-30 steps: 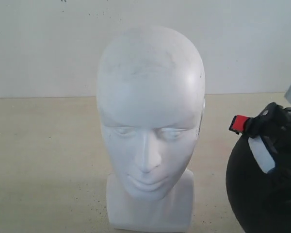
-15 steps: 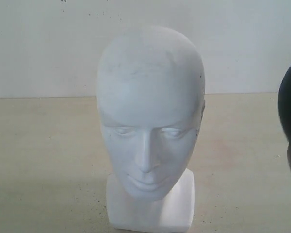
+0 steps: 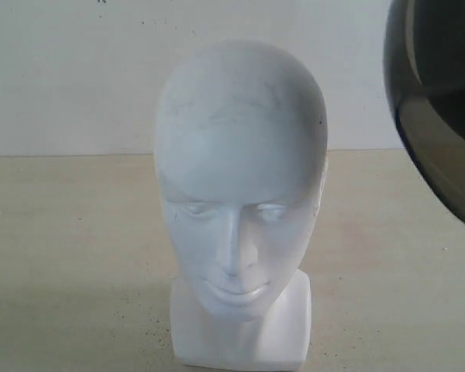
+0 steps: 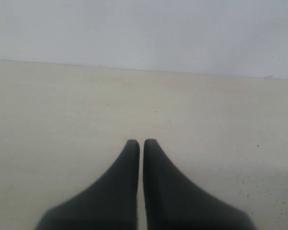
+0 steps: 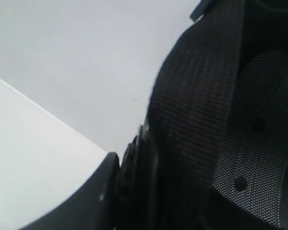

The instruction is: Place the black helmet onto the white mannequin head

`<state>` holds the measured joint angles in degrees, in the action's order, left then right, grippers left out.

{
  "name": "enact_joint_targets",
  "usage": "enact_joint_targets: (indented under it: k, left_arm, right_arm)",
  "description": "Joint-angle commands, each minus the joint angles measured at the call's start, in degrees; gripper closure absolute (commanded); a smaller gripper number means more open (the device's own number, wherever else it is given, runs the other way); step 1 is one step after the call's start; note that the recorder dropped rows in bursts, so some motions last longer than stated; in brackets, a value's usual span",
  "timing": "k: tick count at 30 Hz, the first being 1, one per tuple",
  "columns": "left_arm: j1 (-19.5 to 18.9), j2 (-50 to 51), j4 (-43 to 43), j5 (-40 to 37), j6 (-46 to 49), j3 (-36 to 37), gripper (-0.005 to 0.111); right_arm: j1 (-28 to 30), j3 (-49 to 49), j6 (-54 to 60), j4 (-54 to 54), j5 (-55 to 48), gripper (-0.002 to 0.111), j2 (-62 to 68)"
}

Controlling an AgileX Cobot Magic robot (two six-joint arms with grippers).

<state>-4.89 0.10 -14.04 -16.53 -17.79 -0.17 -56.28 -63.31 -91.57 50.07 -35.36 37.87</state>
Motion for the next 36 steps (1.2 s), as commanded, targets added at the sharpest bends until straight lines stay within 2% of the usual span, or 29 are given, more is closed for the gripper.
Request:
enact_joint_targets:
  k: [1, 8, 19, 31, 36]
  left_arm:
    - [-0.2, -0.1, -0.4, 0.1, 0.1, 0.2, 0.102]
    - [-0.2, -0.1, -0.4, 0.1, 0.1, 0.2, 0.102]
    - [-0.2, -0.1, -0.4, 0.1, 0.1, 0.2, 0.102]
    - [-0.2, -0.1, -0.4, 0.1, 0.1, 0.2, 0.102]
    - [-0.2, -0.1, -0.4, 0.1, 0.1, 0.2, 0.102]
  right_arm:
    - [-6.7, -1.1, -14.5, 19.9, 10.6, 0.108, -0.6]
    - [-8.2, -4.0, -28.5, 30.4, 11.9, 0.108, -0.8]
    - [-8.2, -14.5, -28.7, 28.2, 19.7, 0.108, 0.4]
    - [-8.2, -27.1, -28.7, 20.6, 30.8, 0.108, 10.1]
    - [-8.2, -28.6, -27.7, 20.9, 29.7, 0.108, 11.5]
